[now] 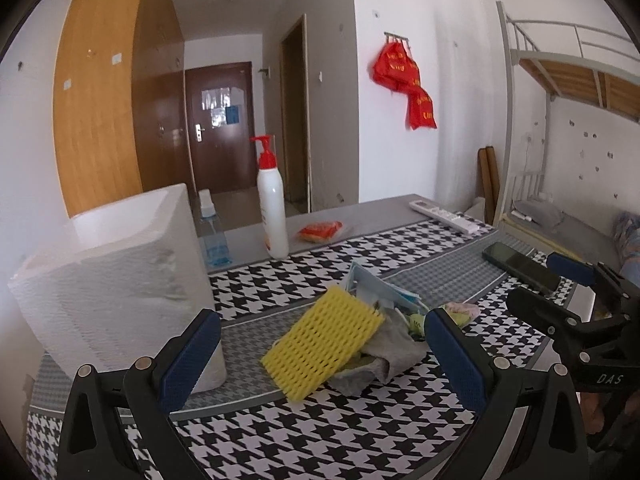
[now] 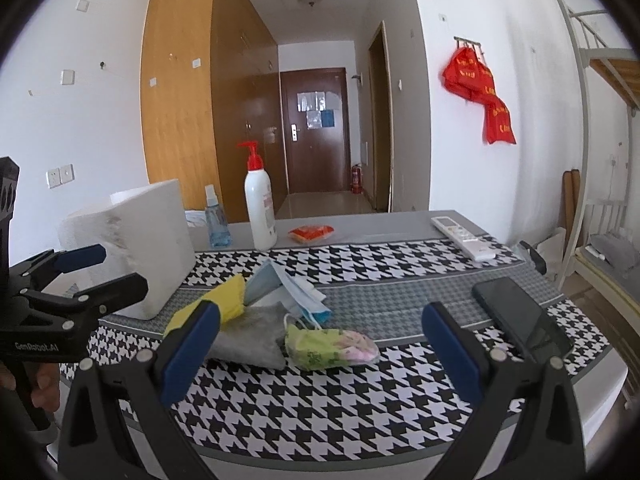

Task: Organize soft objects
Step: 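Reach the left gripper to the yellow mesh sponge and close on it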

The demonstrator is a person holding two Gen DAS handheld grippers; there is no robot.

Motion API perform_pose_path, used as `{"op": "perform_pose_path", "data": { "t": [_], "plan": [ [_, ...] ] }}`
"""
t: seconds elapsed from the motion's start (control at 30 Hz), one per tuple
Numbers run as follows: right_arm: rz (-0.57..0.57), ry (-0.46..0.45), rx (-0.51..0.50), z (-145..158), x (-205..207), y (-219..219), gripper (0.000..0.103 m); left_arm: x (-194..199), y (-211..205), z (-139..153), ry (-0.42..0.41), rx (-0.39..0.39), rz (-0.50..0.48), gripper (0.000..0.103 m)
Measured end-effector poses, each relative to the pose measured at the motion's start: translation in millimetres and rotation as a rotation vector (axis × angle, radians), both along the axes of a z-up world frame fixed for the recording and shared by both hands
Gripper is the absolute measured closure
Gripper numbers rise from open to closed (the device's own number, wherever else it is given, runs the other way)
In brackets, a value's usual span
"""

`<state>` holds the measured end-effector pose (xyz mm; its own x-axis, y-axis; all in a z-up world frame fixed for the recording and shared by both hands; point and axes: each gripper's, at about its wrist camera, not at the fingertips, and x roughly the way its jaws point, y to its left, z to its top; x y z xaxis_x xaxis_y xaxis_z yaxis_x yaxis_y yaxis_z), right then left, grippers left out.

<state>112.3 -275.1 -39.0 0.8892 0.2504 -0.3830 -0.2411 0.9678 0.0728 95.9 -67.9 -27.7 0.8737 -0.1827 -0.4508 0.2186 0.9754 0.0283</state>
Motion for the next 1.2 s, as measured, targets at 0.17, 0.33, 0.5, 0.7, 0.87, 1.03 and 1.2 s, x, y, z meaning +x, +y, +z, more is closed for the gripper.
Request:
{"op": "perform_pose_path", "data": {
  "t": [0.17,0.33,0.5,0.7,0.87,1.03,1.2],
  "plan": [
    [0.001,0.026,0.008,-6.6,8.2,-4.3,0.001,13.9,-7.4,-9.0,0.037,0.020,-0.009,0.001],
    [0.002,0.050,0.002,-12.1,16.2,-5.7,0.001,26.7,-14.1,-18.1,0.071,0.043,-0.012,0.001],
    [0.004,0.071,0.009,-16.2,24.2,-8.5,0.001,37.6,-20.2,-25.3,0.105,0.066,-0.020,0.001],
    [0.015,0.087,0.007,-19.8,30.2,-7.5,0.001,53.5,-28.5,-36.2,0.155,0.121,-0.018,0.003],
    [0.018,0.101,0.006,-21.6,35.9,-8.2,0.001,64.3,-31.0,-43.1,0.186,0.149,-0.014,0.006],
    [0.025,0.116,0.005,-23.4,40.2,-7.4,0.001,72.2,-30.8,-48.9,0.215,0.157,-0.007,0.012],
    [0.030,0.129,0.004,-25.7,43.2,-6.0,0.001,77.9,-34.3,-56.4,0.236,0.183,-0.009,0.015]
  ]
}}
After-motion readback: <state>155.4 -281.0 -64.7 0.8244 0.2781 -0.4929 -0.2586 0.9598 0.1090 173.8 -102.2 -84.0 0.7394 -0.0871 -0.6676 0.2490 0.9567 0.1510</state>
